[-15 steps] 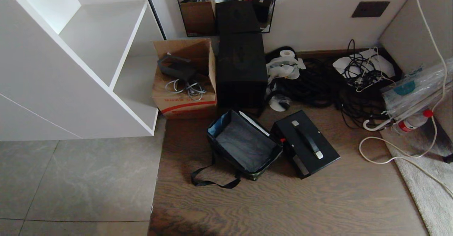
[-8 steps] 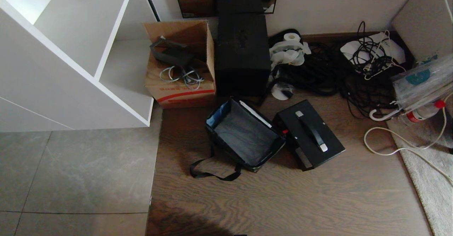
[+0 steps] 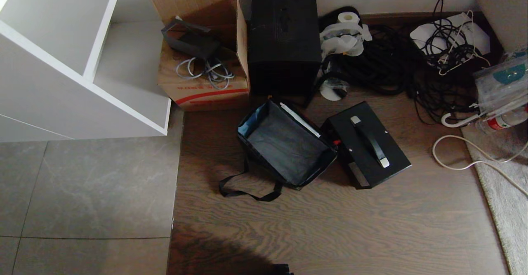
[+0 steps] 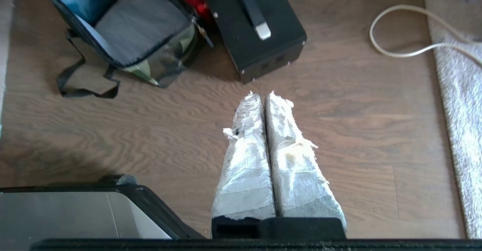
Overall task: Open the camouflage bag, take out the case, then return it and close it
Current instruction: Grip the handle again
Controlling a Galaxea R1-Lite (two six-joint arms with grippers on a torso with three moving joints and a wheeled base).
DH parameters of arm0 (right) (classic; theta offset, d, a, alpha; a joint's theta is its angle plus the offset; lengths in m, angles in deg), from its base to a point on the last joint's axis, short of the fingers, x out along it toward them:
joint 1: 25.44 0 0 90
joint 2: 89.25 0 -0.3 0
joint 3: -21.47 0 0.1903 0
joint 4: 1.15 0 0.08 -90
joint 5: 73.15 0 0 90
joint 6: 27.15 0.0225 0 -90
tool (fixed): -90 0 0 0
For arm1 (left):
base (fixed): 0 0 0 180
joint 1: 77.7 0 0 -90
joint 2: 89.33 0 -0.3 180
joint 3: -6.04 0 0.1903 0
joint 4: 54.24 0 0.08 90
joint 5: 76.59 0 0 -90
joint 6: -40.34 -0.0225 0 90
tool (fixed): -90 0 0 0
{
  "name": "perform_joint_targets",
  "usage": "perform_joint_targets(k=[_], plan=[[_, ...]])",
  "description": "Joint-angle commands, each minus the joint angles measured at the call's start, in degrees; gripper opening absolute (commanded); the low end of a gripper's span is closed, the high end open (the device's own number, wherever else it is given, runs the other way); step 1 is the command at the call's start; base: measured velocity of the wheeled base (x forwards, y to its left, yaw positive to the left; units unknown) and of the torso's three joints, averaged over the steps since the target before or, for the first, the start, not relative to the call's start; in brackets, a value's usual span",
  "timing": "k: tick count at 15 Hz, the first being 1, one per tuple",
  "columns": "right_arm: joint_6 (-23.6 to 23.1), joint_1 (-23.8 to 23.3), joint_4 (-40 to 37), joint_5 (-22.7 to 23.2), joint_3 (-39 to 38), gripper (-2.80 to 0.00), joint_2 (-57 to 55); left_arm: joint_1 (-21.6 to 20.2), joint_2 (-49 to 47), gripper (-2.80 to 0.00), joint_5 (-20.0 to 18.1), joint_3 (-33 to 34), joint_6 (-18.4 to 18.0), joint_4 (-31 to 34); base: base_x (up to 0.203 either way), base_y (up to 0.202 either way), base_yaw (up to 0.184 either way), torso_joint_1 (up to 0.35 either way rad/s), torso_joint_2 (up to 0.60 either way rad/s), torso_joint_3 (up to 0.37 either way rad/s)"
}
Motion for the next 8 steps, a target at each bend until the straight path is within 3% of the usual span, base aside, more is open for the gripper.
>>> perform_joint_targets(k=[1, 8], plan=[[0.00, 0.02, 0.00, 0.01, -0.01, -2.80, -0.07, 0.00, -0.07, -2.80, 0.06, 0.44, 0.01, -0.01, 0.000, 0.000, 0.000, 0.001, 0.01, -0.198], [0.00, 0.02, 0.00, 0.01, -0.01, -2.80, -0.07, -0.09, -0.07, -2.80, 0.06, 0.44, 0.01, -0.09, 0.000, 0.000, 0.000, 0.002, 0.00, -0.196]])
